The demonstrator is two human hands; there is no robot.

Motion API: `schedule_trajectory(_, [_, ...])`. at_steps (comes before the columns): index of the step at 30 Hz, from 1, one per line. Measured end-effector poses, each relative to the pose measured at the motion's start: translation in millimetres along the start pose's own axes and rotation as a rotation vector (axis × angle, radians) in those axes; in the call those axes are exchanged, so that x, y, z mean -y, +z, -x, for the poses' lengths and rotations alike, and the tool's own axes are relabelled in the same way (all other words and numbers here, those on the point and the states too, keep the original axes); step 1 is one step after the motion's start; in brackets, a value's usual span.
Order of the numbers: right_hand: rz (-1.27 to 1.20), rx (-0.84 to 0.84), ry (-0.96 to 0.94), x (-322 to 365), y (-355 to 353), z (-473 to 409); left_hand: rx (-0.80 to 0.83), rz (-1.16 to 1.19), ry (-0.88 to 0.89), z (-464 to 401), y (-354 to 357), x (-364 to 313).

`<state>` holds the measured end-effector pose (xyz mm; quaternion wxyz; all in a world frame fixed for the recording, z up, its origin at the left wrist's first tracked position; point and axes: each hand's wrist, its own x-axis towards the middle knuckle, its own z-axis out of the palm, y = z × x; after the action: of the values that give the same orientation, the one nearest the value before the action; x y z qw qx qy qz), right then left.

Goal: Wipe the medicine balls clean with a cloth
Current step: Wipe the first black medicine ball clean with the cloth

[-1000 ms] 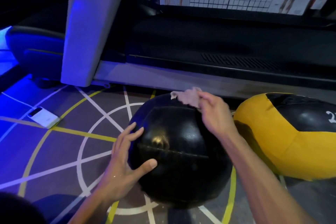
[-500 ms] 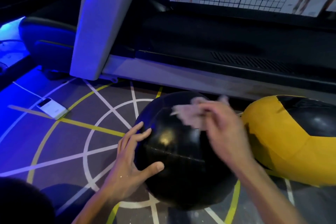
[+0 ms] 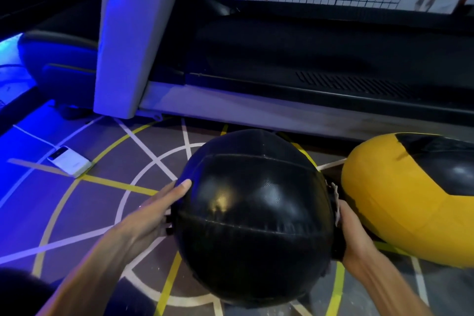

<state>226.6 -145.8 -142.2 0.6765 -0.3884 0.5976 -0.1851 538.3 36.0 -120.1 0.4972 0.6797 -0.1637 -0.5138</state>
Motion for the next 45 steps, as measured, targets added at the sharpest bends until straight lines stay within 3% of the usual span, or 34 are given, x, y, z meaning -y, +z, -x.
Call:
schedule_trajectory(4, [-0.165,-0.008,-0.122,-3.3,-11.2,4.8,0.136,0.126,0.147,6.2,-6.5,0.0])
schedule_trajectory(7, [-0.338,0.064,-0.276,16.6,-15.9,16.2,0.227,0.011,0.329,16.8,-15.8,-13.6])
schedule_trajectory(10, [-0.417,0.077,-0.359,47.2,-18.1,18.1,0.195,-0.143,0.427,14.0,-19.1,-39.3])
schedule_trajectory(12, [-0.429,0.072,-0.387,52.7,-22.0,11.6,0.148,-0.095,0.448,11.3,-10.3,-54.8])
schedule_trajectory(16, [-0.163,0.020,-0.381,21.3,-20.5,-2.4,0.166,-0.129,0.350,3.5,22.7,-44.7])
schedule_trajectory(18, [-0.038,-0.046,-0.431,9.8,-16.4,-1.5,0.125,-0.168,0.380,0.6,33.0,-30.0])
schedule_trajectory(29, [-0.058,-0.319,-0.506,8.6,-9.2,-5.3,-0.124,-0.621,0.645,-23.8,49.7,-23.3])
schedule_trajectory(33, [-0.031,-0.354,-0.690,24.6,-2.4,5.4,-0.224,-0.664,0.695,-27.7,57.4,-31.1])
schedule_trajectory(37, [0.143,-0.327,-0.867,21.7,20.3,20.2,-0.099,-0.624,0.682,-35.7,68.1,-24.1])
schedule_trajectory(40, [0.434,-0.251,-1.185,27.6,45.1,23.4,-0.141,-0.659,0.718,-29.0,70.2,-16.8])
schedule_trajectory(42, [0.728,-0.087,-1.454,39.5,56.2,18.1,-0.174,-0.677,0.763,-18.6,69.4,-9.4])
schedule_trajectory(43, [0.788,-0.041,-1.494,48.6,57.7,13.8,-0.181,-0.685,0.767,-13.5,69.4,-5.4])
schedule_trajectory(45, [0.718,-0.101,-1.377,69.2,55.5,5.0,-0.180,-0.691,0.758,-7.1,68.7,2.5])
